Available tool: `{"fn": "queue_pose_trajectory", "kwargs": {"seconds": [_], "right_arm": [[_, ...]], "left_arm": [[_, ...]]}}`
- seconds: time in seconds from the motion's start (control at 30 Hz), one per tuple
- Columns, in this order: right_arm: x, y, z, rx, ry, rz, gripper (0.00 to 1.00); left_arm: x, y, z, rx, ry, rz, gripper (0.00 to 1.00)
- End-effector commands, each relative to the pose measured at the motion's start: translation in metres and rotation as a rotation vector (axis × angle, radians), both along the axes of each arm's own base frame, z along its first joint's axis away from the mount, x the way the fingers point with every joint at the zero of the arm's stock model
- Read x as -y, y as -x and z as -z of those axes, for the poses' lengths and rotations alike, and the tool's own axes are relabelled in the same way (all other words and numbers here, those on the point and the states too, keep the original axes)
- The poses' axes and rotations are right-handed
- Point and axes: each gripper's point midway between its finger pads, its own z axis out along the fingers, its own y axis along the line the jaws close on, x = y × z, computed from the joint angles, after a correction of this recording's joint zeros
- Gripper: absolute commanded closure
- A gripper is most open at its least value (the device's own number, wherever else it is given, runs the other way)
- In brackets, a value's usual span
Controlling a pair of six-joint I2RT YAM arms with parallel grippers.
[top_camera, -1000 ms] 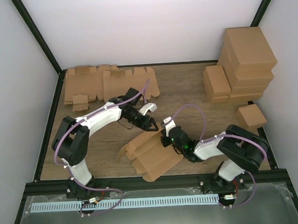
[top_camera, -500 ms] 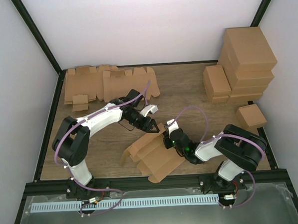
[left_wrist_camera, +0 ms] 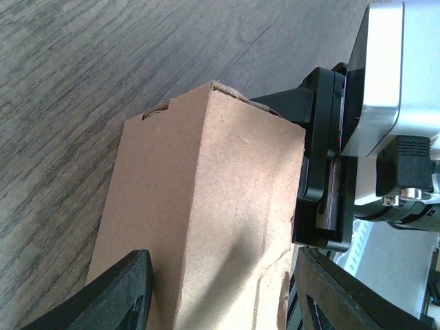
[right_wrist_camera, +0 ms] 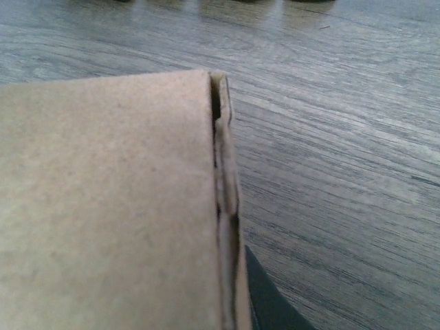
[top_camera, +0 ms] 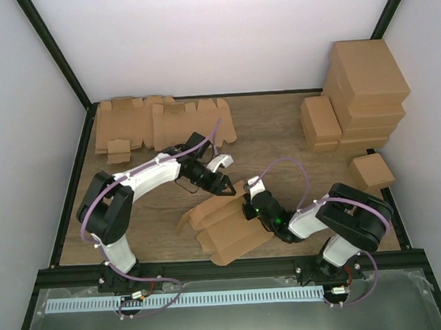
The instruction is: Fold the paper box
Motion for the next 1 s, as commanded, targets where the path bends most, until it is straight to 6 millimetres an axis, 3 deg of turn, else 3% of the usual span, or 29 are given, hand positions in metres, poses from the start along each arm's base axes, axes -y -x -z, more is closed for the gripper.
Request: {"fn": "queue_pose_trajectory", "kwargs": {"seconds": [0.0, 0.07, 0.2, 0.33, 0.4, 0.53, 0.6, 0.67, 0.73, 0.9, 0.97], "right_arm": [[-0.007, -0.009, -0.018, 0.027, -0.048, 0.028, 0.94], [-0.005, -0.010, -0.020, 0.018, -0.047, 0.048, 0.94], [0.008, -0.013, -0.030, 0.004, -0.068, 0.140, 0.94], [0.010, -0.015, -0.046, -0.040, -0.164, 0.159, 0.99], [0.012, -0.016, -0.052, -0.083, -0.239, 0.182, 0.99], [0.022, -0.028, -0.061, -0.189, -0.397, 0.263, 0.99], [0.027, -0.037, -0.064, -0.249, -0.491, 0.303, 0.99], [0.026, -0.041, -0.068, -0.298, -0.609, 0.295, 0.99], [0.026, -0.044, -0.075, -0.310, -0.714, 0.293, 0.99], [0.033, -0.054, -0.087, -0.282, -0.836, 0.368, 0.99], [0.036, -0.055, -0.087, -0.277, -0.864, 0.391, 0.99]], "left_arm": [[0.002, -0.001, -0.012, 0.018, 0.020, -0.013, 0.37], [-0.005, -0.020, -0.031, 0.115, 0.001, -0.096, 0.29], [-0.028, -0.048, -0.100, 0.321, 0.047, -0.262, 0.18], [-0.061, -0.056, -0.164, 0.516, 0.048, -0.422, 0.11], [-0.079, -0.052, -0.194, 0.586, 0.064, -0.499, 0.10], [-0.112, -0.021, -0.258, 0.692, 0.186, -0.615, 0.06], [-0.124, -0.006, -0.279, 0.707, 0.245, -0.658, 0.04], [-0.133, 0.008, -0.290, 0.701, 0.292, -0.687, 0.01], [-0.137, 0.018, -0.289, 0.658, 0.316, -0.702, 0.01], [-0.132, 0.026, -0.251, 0.502, 0.313, -0.720, 0.01], [-0.125, 0.031, -0.236, 0.450, 0.330, -0.694, 0.06]]}}
